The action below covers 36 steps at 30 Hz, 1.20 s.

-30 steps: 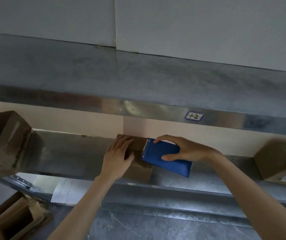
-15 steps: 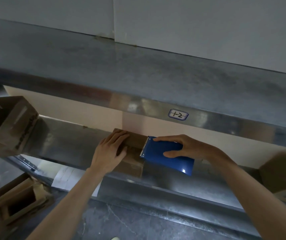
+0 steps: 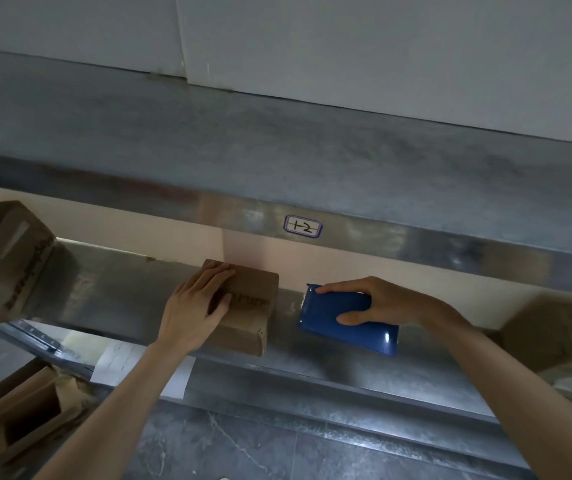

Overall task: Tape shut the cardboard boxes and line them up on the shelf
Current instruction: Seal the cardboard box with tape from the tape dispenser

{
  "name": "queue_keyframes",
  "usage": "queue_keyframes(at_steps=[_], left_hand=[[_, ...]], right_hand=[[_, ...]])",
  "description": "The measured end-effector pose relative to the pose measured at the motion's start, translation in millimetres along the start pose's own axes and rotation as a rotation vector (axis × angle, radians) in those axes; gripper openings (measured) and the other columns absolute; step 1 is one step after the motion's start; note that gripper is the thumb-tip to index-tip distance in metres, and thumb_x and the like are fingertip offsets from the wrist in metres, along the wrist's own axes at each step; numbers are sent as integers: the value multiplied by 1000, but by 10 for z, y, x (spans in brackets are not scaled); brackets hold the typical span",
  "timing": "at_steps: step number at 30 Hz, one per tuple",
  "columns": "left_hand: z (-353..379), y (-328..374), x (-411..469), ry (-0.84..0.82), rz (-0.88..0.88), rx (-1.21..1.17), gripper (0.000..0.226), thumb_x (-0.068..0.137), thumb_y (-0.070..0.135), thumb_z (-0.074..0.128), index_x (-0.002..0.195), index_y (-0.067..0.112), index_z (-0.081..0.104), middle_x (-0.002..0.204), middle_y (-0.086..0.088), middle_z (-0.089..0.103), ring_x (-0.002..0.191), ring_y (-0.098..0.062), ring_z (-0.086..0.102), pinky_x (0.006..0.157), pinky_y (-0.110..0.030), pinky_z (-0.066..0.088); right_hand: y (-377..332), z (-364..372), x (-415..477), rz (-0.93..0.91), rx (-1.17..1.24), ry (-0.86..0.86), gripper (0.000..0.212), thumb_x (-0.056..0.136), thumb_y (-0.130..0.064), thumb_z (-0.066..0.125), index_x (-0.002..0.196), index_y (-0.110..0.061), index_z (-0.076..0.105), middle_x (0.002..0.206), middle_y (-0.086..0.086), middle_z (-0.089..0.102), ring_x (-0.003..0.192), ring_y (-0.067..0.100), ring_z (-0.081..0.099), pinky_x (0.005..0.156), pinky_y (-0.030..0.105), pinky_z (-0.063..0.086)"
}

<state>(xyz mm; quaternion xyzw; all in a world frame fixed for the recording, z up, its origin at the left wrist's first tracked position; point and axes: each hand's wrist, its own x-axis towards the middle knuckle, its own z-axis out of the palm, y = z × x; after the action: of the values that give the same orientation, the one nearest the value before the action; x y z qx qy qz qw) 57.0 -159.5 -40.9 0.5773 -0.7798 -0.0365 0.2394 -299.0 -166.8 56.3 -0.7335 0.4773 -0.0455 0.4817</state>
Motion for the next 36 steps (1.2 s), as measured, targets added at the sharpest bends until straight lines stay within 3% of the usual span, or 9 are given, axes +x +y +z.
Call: queue_keyframes(at_steps=[3, 8, 14, 18, 22, 25, 28, 31, 36], left_hand=[[8, -14, 0, 0, 1, 1, 48, 96, 48, 40, 135, 25, 56, 142, 5, 54, 129, -18, 53, 98, -38, 50], [21, -32, 3, 12, 4, 7, 48, 93, 49, 45, 134, 27, 56, 142, 7, 54, 129, -15, 51, 98, -34, 47], [12, -17, -7, 27, 6, -16, 48, 91, 46, 49, 133, 25, 58, 140, 6, 57, 127, -15, 53, 99, -31, 45], [-26, 18, -1, 24, 18, -29, 49, 90, 45, 49, 132, 22, 60, 139, 4, 58, 127, -17, 54, 101, -33, 45], [-46, 31, -2, 16, 10, -40, 47, 90, 39, 58, 132, 20, 60, 140, 2, 58, 129, -19, 54, 102, -37, 47], [-67, 44, -3, 9, 9, -61, 47, 89, 36, 66, 133, 20, 60, 140, 1, 57, 130, -20, 53, 103, -38, 46], [-101, 60, 10, -10, -9, -92, 48, 89, 36, 65, 134, 20, 58, 142, 2, 56, 132, -19, 51, 104, -38, 44], [-109, 44, 27, -72, -38, -180, 52, 89, 36, 65, 138, 23, 54, 146, 4, 51, 137, -19, 44, 109, -39, 39], [-110, -27, 70, -149, -100, -367, 55, 87, 29, 67, 140, 27, 51, 150, 11, 43, 143, -14, 32, 116, -37, 25]], right_hand=[[-25, 84, 97, 12, -63, 29, 49, 85, -39, 74, 123, -60, 52, 137, -27, 50, 117, 1, 55, 100, 29, 49], [-175, 238, 287, 52, -151, 33, 51, 85, -37, 73, 129, -52, 51, 139, -25, 48, 118, 5, 52, 100, 24, 44], [-430, 398, 450, 91, -219, 70, 59, 84, -33, 75, 138, -38, 51, 145, -14, 47, 127, 13, 47, 108, 33, 38], [-552, 494, 514, 128, -295, 89, 62, 82, -36, 76, 138, -39, 50, 140, -8, 52, 117, 18, 54, 102, 40, 44], [-548, 558, 541, 170, -332, 143, 62, 81, -38, 75, 137, -42, 50, 140, -10, 52, 114, 18, 55, 94, 37, 48], [-431, 657, 544, 262, -418, 233, 64, 84, -40, 71, 141, -42, 44, 140, -2, 53, 115, 26, 55, 82, 33, 46], [-273, 798, 515, 335, -367, 348, 67, 88, -42, 66, 147, -41, 33, 143, 3, 52, 111, 29, 57, 84, 33, 48], [-127, 954, 488, 371, -242, 404, 73, 90, -27, 60, 150, -43, 21, 143, 5, 50, 96, 22, 56, 71, 26, 46], [-2, 1231, 509, 390, -213, 456, 77, 96, -19, 55, 153, -43, 9, 131, 18, 58, 102, 37, 62, 85, 46, 55]])
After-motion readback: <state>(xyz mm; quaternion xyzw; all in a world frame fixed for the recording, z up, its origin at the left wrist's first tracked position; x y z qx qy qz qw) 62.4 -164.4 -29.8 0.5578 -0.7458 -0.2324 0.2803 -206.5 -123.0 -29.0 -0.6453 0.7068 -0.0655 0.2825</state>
